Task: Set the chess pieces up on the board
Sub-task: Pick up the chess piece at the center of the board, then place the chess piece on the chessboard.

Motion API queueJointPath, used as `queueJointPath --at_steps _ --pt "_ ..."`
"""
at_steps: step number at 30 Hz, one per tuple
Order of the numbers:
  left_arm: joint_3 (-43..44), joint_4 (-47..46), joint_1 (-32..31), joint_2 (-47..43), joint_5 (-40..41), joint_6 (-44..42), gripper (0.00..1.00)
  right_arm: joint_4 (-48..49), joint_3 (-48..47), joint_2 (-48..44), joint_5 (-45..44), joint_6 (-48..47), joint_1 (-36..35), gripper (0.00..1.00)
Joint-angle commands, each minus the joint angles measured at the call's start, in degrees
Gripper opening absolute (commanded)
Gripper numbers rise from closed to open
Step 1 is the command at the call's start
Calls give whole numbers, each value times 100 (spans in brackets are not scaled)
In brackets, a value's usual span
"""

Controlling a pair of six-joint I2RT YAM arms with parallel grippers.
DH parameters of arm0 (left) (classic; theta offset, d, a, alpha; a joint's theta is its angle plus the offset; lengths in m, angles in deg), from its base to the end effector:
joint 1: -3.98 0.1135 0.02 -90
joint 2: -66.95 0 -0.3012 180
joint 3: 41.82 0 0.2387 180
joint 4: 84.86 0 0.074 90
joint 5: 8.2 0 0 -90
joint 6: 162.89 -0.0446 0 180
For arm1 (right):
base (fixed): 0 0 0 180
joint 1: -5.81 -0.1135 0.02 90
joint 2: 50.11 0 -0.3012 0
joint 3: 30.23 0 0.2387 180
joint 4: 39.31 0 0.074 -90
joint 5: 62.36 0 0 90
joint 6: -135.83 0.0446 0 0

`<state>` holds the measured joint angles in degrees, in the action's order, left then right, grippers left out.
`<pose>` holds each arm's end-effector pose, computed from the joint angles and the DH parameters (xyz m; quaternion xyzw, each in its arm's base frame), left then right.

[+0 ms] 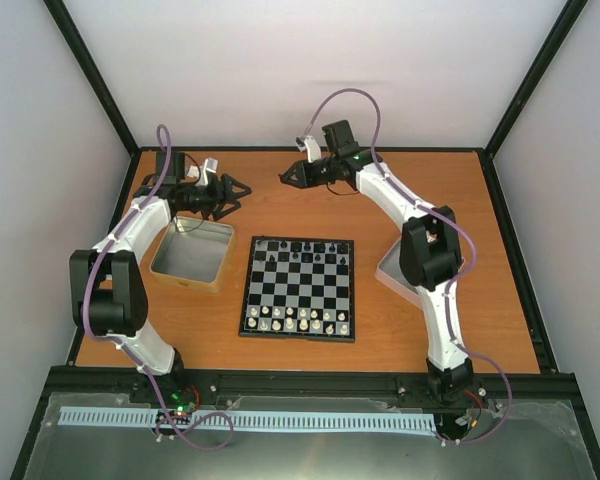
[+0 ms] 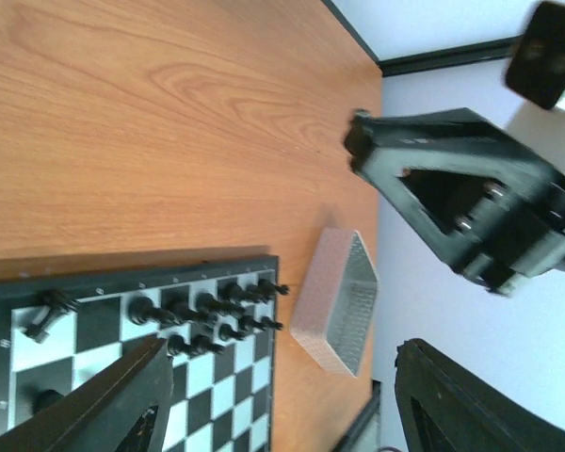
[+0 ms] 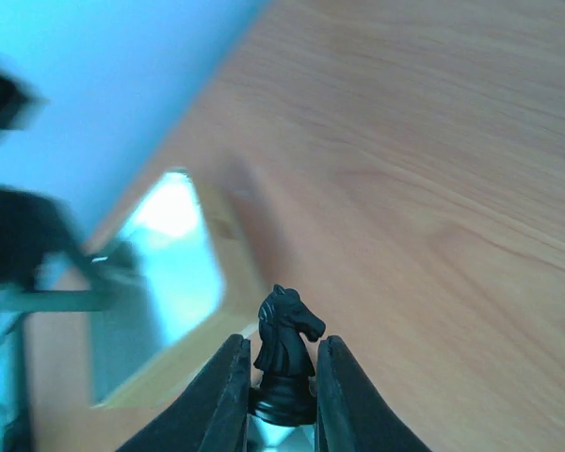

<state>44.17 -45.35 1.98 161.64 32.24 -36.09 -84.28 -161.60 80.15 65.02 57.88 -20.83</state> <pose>0.3478 -0.0461 0.3008 -0.1110 0.8541 -0.4769 0.1754 0.4636 0.2628 0.2721 -0.2352 0.8485 0.4011 0.2526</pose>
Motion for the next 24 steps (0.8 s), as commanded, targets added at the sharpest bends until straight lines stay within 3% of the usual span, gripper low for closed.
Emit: queueJointPath --at_steps 1,8,13,21,24 --pt "273 137 -38 -91 -737 500 68 859 422 -489 1811 64 -131 17" --pt "147 -687 -144 -203 -1419 1470 71 173 293 -703 1742 -653 -465 17" --pt "19 -1047 -143 -333 -1323 1906 71 -48 268 -694 1625 -825 -563 16" --pt "-164 -1156 -152 -301 -1077 2280 46 -137 142 -647 1485 -780 -611 14" --pt "-183 -1166 -152 -260 -1071 2341 41 -101 142 -646 1516 -733 -615 13"
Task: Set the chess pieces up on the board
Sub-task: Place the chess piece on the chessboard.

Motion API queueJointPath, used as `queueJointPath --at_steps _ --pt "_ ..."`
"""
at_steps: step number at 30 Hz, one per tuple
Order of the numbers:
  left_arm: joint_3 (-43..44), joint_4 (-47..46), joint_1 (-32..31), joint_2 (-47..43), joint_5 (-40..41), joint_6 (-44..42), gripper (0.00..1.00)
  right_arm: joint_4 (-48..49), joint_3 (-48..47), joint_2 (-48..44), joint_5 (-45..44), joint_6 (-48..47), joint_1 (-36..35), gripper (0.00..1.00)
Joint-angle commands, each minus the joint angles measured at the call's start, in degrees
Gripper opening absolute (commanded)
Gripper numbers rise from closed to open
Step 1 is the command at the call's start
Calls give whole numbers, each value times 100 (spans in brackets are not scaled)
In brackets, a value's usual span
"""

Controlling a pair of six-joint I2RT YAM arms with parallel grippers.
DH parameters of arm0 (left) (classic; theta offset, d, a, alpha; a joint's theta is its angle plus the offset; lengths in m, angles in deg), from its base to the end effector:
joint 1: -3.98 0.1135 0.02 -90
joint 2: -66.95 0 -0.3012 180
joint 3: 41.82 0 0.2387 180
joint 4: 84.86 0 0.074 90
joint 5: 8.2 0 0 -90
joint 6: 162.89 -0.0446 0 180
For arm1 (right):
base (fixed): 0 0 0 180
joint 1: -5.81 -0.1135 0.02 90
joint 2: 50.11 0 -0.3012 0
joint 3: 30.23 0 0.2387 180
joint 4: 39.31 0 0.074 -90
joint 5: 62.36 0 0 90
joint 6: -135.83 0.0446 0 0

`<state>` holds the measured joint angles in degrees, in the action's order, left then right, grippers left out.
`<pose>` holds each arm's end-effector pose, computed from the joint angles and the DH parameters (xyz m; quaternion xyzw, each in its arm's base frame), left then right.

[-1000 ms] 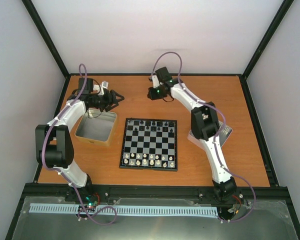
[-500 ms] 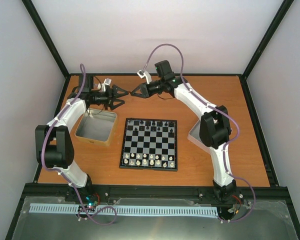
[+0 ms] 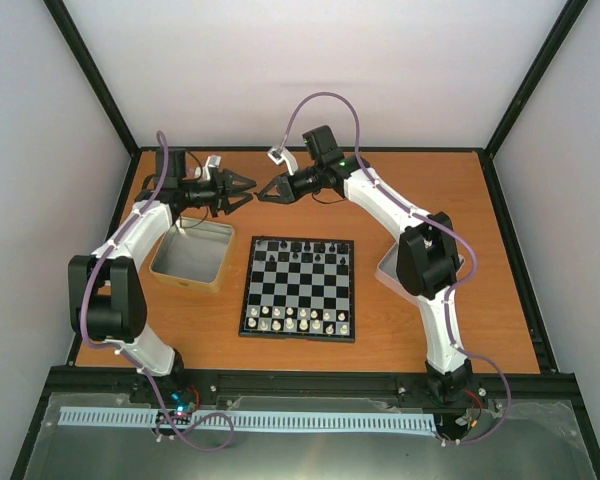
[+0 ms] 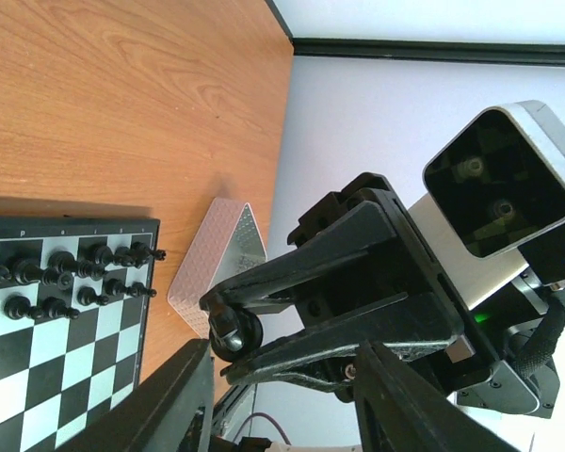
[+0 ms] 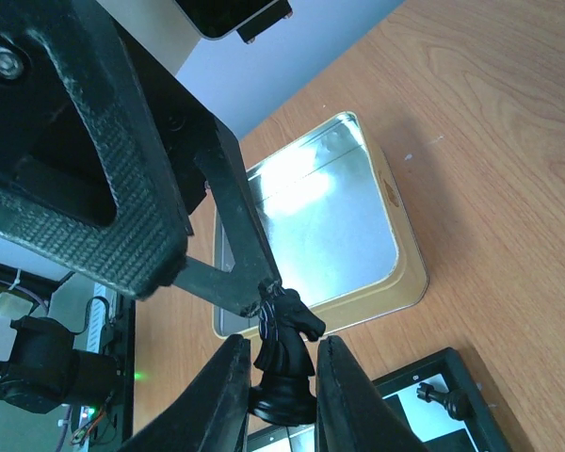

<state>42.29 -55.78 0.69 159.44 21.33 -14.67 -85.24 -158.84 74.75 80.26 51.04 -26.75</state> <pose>0.3426 -0.0586 0.3213 -0.1596 0.7902 -0.5836 0.0977 0.4068 0.3018 0.3084 -0.3683 0.7538 0.5010 0.2126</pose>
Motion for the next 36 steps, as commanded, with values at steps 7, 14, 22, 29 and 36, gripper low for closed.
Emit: queueJointPath --at_steps 7,14,22,29,36 --pt "-2 -49 -47 84 -13 340 39 132 -154 -111 72 38 -31 13" --pt "-13 -126 -82 192 -41 505 33 170 -214 -93 168 69 -47 13" --pt "-9 -184 -84 229 15 597 19 134 -227 -88 187 35 -71 13" --pt "-41 -189 -85 189 67 500 1 70 -239 -104 58 33 -101 19" --pt "41 734 -233 86 1253 -1128 1 -23 406 -532 -488 222 -18 55"
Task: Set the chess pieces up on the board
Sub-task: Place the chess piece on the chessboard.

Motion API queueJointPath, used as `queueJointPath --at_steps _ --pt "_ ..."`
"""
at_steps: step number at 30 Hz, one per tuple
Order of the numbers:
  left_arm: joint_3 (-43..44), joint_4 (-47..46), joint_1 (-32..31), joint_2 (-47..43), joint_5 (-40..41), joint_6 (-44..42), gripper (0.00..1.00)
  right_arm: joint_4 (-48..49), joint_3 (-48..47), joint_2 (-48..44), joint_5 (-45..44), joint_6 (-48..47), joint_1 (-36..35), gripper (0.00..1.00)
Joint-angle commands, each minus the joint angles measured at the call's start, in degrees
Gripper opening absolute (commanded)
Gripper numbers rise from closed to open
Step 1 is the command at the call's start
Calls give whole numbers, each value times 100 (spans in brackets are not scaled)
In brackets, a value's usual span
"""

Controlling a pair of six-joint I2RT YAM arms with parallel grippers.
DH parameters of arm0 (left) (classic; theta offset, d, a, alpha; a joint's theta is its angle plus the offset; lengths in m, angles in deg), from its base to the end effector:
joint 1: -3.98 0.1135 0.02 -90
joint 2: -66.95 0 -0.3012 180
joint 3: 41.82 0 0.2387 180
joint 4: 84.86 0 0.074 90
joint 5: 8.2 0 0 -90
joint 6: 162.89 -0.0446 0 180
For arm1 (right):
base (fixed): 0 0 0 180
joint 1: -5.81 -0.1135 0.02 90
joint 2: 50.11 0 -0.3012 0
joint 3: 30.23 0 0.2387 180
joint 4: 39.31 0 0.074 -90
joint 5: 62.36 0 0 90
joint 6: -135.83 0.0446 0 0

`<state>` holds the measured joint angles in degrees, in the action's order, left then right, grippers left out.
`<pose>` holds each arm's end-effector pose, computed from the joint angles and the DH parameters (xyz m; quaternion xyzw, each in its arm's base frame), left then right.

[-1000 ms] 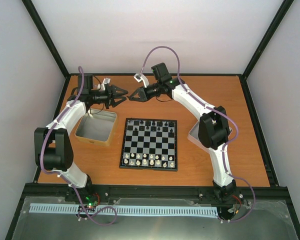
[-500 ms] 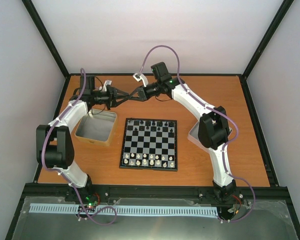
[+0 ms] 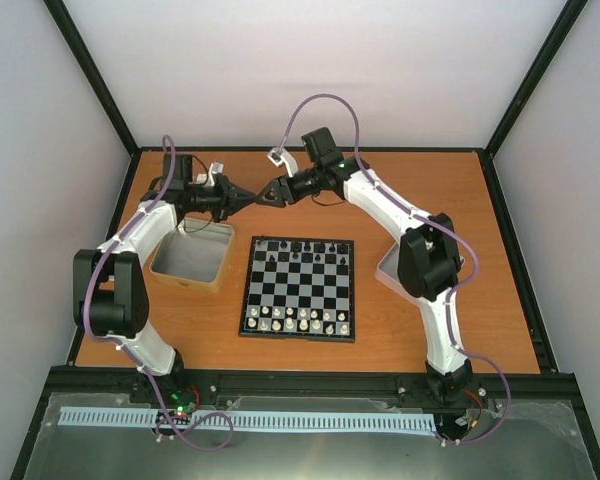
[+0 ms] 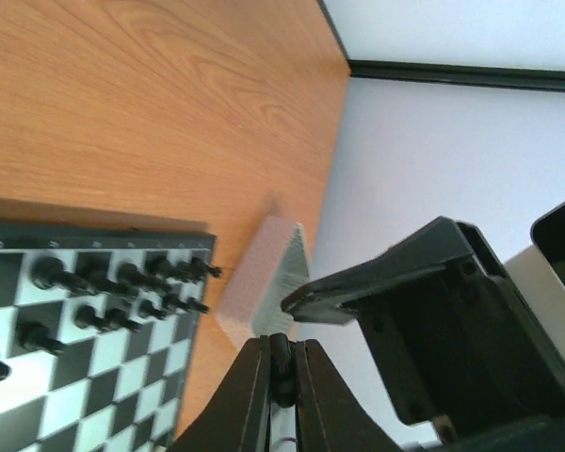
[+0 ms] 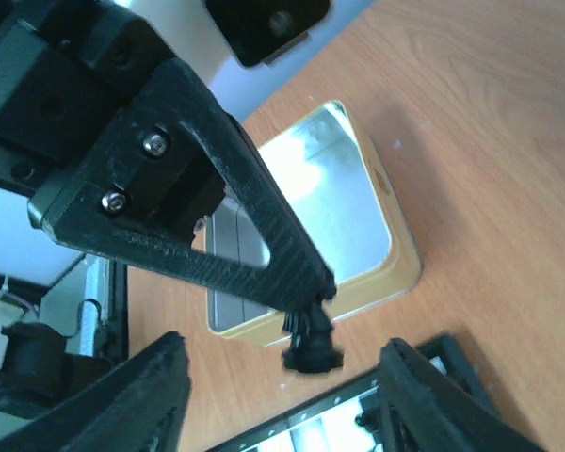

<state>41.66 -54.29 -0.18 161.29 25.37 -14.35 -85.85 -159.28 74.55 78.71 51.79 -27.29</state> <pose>0.3476 -0.0625 0.3036 -0.1941 0.8033 -0.5566 0.0853 0.4040 0.3048 0.3111 -0.3635 0.7608 0.4937 0.2132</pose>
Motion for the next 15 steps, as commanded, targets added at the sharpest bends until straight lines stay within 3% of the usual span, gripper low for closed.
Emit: queueJointPath --at_steps 1,7,15 --pt "89 637 -217 -119 1130 -1491 1 226 768 -671 -456 269 78 59" --pt "1 719 -945 -94 2651 -2708 1 1524 2634 -1982 -1334 1333 473 63" --pt "-121 790 -2100 85 5083 -3814 1 1829 4257 -3235 -2903 2124 511 63"
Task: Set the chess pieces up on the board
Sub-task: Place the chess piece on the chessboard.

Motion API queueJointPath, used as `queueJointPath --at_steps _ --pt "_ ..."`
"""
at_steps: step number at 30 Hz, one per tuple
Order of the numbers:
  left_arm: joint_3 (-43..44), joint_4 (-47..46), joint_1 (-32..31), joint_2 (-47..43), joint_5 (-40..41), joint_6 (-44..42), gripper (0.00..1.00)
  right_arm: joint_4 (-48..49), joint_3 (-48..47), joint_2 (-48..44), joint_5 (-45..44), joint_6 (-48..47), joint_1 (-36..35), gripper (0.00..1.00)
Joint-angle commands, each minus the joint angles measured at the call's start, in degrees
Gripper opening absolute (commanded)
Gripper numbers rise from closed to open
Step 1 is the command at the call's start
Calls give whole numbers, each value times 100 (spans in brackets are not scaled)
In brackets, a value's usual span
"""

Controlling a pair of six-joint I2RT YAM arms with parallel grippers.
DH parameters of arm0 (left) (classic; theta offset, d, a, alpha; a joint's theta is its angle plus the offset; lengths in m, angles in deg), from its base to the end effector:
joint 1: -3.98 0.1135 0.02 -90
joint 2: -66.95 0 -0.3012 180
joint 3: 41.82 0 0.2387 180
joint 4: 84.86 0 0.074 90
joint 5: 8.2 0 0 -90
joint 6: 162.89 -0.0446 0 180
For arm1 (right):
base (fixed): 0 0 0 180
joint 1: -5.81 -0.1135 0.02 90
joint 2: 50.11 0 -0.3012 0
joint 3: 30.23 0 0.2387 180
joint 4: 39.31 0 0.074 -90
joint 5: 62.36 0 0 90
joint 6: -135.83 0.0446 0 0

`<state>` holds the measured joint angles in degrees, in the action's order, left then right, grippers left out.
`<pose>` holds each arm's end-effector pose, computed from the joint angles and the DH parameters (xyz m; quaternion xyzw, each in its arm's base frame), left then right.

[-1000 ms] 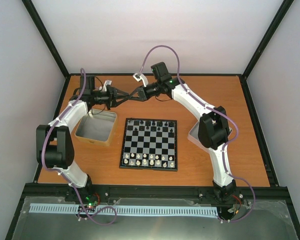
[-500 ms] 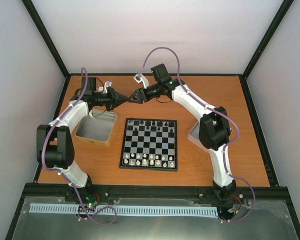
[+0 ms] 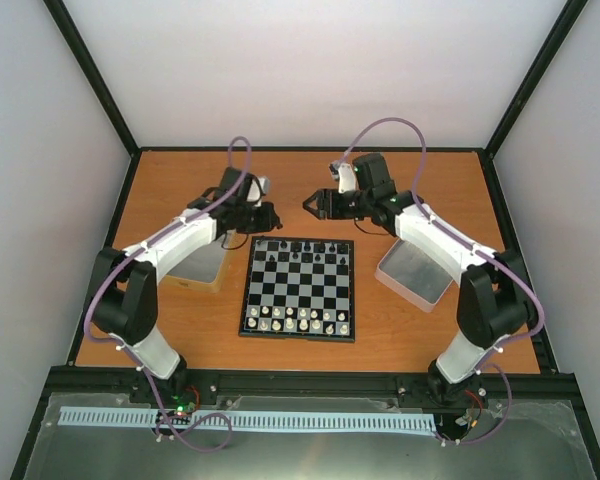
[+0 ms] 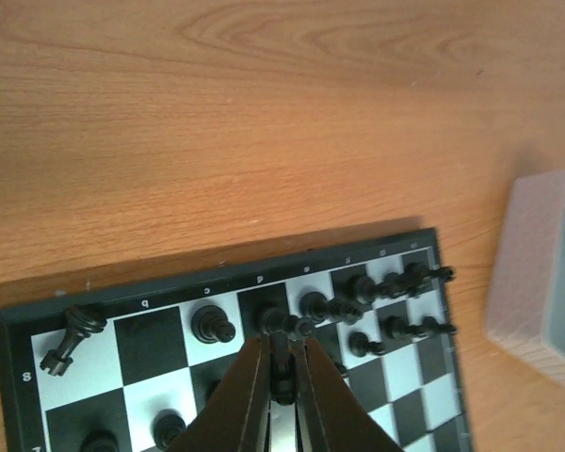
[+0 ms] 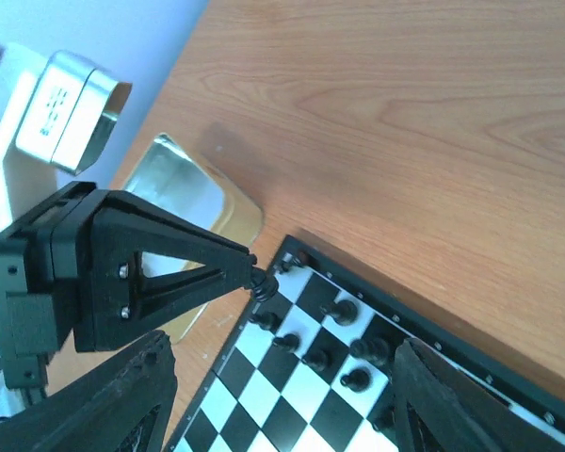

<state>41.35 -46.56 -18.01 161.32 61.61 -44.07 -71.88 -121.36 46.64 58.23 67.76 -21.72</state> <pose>0.3210 -0.1462 0.2794 0.0055 0.9256 -0.2947 0.2373 0.3276 0.1964 0.3197 -0.1575 0.8610 0.3918 0.2835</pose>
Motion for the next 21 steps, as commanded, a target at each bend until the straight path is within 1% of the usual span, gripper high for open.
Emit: queueJointPath --at_steps 1,4,8,18,21 --pt "-165 -44 -355 93 1549 -878 1 459 563 -529 -927 595 -48 63" --pt "-319 -258 -422 161 1687 -958 1 513 749 -645 -995 722 -51 63" --pt "-348 -248 -437 398 1817 -986 1 455 729 -602 -984 789 -51 63" --pt "-407 -542 -437 690 1385 -1001 1 453 645 -406 -915 833 -51 63" --pt "-384 -558 -437 766 1373 -1001 3 440 603 -370 -906 807 -51 63"
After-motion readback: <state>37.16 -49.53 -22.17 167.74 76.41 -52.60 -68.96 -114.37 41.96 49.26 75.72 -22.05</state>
